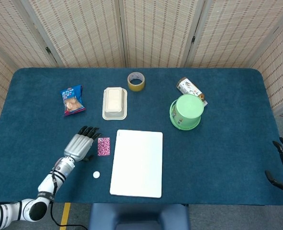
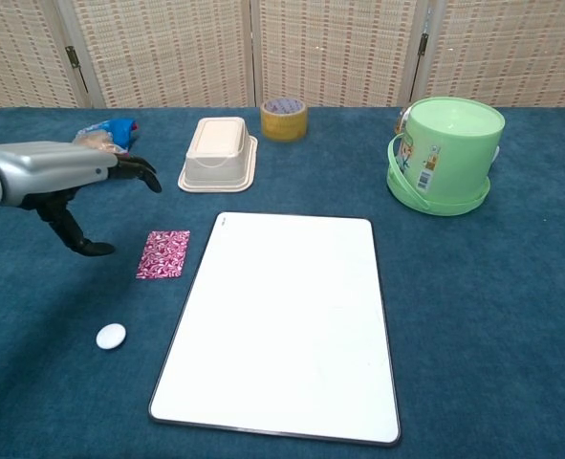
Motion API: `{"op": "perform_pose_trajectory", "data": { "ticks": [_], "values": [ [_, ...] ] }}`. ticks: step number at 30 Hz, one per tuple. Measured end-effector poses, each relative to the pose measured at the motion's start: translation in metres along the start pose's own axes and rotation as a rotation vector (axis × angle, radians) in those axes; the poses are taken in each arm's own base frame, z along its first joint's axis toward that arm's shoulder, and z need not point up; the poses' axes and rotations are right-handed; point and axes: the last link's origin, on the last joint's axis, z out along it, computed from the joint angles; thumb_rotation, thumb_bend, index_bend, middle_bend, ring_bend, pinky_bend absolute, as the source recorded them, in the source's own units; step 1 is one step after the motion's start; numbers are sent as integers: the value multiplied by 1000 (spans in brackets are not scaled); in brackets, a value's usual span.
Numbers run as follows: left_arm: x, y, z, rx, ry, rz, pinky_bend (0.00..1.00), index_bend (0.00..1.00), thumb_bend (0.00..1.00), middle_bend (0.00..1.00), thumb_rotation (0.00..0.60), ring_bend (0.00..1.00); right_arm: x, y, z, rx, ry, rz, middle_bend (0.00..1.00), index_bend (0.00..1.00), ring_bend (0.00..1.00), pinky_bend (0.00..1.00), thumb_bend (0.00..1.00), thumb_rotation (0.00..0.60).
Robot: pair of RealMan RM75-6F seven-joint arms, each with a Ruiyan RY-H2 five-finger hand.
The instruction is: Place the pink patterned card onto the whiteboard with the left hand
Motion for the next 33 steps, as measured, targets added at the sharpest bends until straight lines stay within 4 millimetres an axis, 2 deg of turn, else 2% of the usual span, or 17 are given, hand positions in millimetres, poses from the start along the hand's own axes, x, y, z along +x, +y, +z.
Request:
{"op": "perform_pose_trajectory", "data": {
  "ticks": [11, 23, 33],
  "values": [
    [-15, 27, 28, 18, -65, 26, 0, 147, 339, 53, 600, 0, -1, 4, 2, -4, -5, 1, 58, 73, 80, 0, 310, 600],
    [-18, 32, 43, 74, -127, 29, 0, 122, 339, 33, 600, 0, -4, 8, 5, -15, -16, 5, 58, 73, 80, 0, 310, 600],
    [-19, 32, 47, 106, -166, 36, 0, 114, 338, 19, 600, 0, -6, 13, 4, -26, -19, 11, 58, 73, 81, 0, 311, 600]
  ]
}}
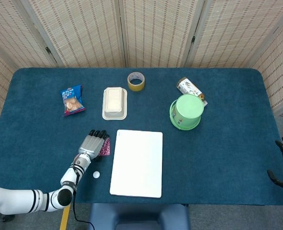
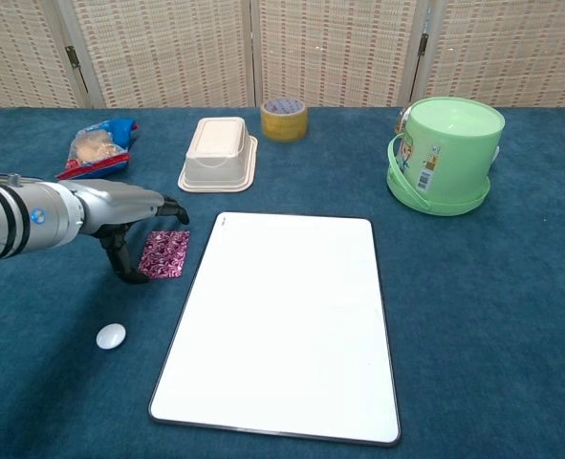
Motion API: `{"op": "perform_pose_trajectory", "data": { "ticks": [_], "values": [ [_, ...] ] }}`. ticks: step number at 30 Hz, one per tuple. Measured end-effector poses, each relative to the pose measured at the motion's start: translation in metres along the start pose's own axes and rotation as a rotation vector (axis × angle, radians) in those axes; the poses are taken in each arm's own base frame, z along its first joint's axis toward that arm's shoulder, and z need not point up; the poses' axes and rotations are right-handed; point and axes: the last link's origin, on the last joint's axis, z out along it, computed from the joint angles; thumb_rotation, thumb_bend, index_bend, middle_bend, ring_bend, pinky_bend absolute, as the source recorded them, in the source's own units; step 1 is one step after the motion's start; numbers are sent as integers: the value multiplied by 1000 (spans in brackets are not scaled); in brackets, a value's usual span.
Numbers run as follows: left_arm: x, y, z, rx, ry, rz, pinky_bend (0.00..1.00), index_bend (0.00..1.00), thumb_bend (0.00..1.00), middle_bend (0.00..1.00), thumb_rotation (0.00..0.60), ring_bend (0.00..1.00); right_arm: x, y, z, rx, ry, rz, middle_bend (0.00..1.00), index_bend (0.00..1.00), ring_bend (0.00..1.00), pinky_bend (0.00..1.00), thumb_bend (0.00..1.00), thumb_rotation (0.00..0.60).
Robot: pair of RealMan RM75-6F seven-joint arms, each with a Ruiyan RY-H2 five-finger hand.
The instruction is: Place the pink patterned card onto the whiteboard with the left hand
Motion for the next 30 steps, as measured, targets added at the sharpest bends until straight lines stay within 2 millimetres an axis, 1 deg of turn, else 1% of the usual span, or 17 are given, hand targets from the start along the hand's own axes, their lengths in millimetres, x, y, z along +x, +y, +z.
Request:
{"op": "perform_pose_trajectory", "data": {
  "ticks": [13, 26, 30],
  "values": [
    [0, 3, -1, 26, -23, 15, 0, 111, 338, 2, 600, 0, -2, 3, 0, -2, -1, 5, 58, 73, 81, 0, 310, 600],
    [-2, 2, 4, 55, -36, 14, 0, 112, 338, 2, 600, 0, -2, 4, -1, -6, 3, 6, 58, 73, 80, 0, 310, 600],
    [-3, 2, 5, 55, -35, 13, 0, 126, 338, 2, 600, 0, -2, 5, -1, -7, 3, 6, 58, 73, 81, 0, 311, 600]
  ]
}}
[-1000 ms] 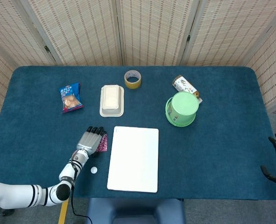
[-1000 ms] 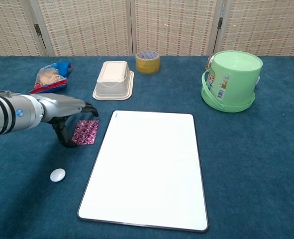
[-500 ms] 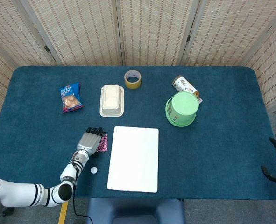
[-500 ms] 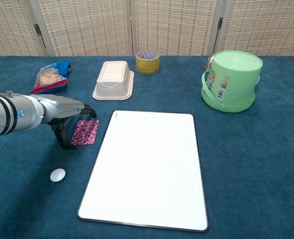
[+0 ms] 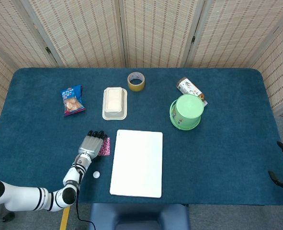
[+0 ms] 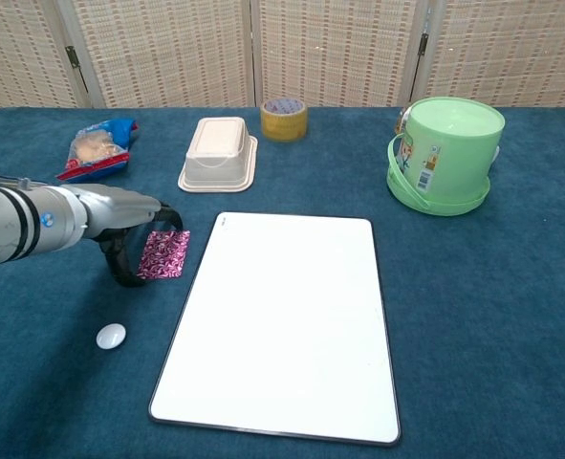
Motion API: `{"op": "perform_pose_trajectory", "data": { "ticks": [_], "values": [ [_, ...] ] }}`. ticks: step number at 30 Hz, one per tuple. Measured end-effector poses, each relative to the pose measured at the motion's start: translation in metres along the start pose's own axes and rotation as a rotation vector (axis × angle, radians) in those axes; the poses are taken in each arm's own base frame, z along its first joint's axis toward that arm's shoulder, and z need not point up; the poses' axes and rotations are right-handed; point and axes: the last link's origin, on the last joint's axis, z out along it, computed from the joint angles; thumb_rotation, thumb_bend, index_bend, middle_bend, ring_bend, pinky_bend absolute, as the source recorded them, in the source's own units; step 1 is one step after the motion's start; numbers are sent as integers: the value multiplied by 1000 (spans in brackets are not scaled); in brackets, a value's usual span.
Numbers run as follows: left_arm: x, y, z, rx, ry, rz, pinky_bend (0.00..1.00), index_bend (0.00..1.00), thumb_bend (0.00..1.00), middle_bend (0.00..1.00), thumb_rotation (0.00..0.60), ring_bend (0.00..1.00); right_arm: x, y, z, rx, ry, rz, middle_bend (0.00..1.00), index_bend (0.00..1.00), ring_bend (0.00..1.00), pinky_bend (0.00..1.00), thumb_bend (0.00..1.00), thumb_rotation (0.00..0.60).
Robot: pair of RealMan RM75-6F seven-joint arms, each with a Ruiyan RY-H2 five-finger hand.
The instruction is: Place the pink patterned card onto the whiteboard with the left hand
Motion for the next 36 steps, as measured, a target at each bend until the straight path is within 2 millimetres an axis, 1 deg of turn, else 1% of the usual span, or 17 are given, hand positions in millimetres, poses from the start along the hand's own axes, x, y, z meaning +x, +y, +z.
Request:
{"op": "perform_pose_trajectory", "data": {
  "ticks": [7, 13, 16, 21, 30, 34, 36],
  "values": [
    [-2, 2, 0, -10, 20, 7, 0, 180, 338, 2, 600, 0, -1, 0, 0, 0, -1, 1, 58, 73, 81, 0, 310, 600],
    [-7, 6, 0, -20, 33, 7, 0, 197, 338, 2, 600, 0, -1, 1, 0, -2, -2, 1, 58, 73, 81, 0, 309, 600],
    [-6, 6, 1, -21, 41, 7, 0, 223, 338, 6, 600, 0, -1, 1, 0, -4, -1, 1, 58, 73, 80, 0, 310, 600],
    [-6, 7, 0, -27, 59, 7, 0, 238, 338, 14, 600, 0, -1, 1, 0, -5, -3, 1, 58, 73, 80, 0, 310, 600],
    [5, 8, -8, -53, 107, 7, 0, 243, 338, 16, 600, 0, -1, -1, 1, 0, -2, -1, 58, 73, 80, 0, 310, 600],
    [12, 16, -14, -90, 139, 16, 0, 243, 338, 16, 600, 0, -1, -2, 1, 0, -2, -3, 58, 73, 80, 0, 310, 600],
    [16, 24, -18, -118, 152, 23, 0, 243, 338, 16, 600, 0, 0, -2, 1, -1, -1, -4, 58, 73, 80, 0, 310, 600]
  ]
}}
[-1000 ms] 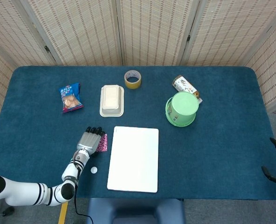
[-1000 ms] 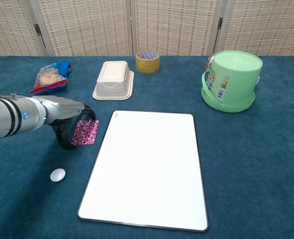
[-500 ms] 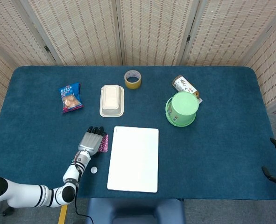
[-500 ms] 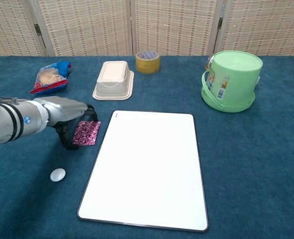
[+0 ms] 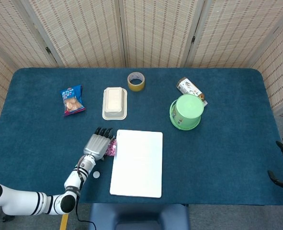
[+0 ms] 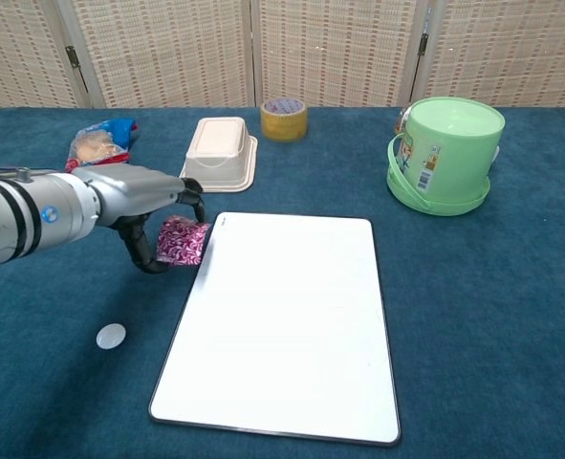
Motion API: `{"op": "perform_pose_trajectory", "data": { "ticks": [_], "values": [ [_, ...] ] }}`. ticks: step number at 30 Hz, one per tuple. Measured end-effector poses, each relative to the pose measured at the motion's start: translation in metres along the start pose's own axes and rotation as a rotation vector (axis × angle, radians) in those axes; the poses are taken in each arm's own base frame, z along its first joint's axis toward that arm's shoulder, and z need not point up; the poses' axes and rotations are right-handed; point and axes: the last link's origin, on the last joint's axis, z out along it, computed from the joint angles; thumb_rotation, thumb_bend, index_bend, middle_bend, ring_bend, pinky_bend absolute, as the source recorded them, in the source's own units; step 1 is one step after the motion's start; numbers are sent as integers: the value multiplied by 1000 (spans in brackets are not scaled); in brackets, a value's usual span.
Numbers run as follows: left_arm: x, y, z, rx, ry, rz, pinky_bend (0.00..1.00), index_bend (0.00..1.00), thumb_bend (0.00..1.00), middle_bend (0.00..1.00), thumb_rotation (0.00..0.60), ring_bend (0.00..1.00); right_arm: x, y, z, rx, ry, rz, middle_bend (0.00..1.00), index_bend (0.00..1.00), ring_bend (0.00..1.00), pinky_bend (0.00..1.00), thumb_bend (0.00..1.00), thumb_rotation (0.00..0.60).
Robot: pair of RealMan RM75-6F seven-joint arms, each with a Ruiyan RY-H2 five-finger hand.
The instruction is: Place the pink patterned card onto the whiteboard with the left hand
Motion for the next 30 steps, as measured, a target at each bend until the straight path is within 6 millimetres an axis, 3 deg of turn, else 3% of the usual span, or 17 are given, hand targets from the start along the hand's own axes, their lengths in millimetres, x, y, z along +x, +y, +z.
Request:
{"op": "perform_pose_trajectory", "data": {
  "ticks": [7, 17, 23, 30],
  "values": [
    [8, 35, -4, -98, 27, 45, 0, 240, 338, 16, 600, 0, 1, 2, -2, -12, 2, -2, 58, 73, 80, 0, 310, 600],
    [1, 75, 0, -162, -9, 93, 0, 187, 338, 16, 600, 0, 2, 6, -5, -22, 5, 2, 58, 73, 79, 0, 310, 600],
    [1, 80, -1, -165, -13, 105, 0, 109, 338, 16, 600, 0, 4, 7, -6, -26, 9, 2, 58, 73, 79, 0, 310, 600],
    [7, 69, -13, -170, 34, 106, 0, 175, 338, 16, 600, 0, 5, 4, -4, -13, 14, 4, 59, 73, 79, 0, 310, 600]
  ]
}}
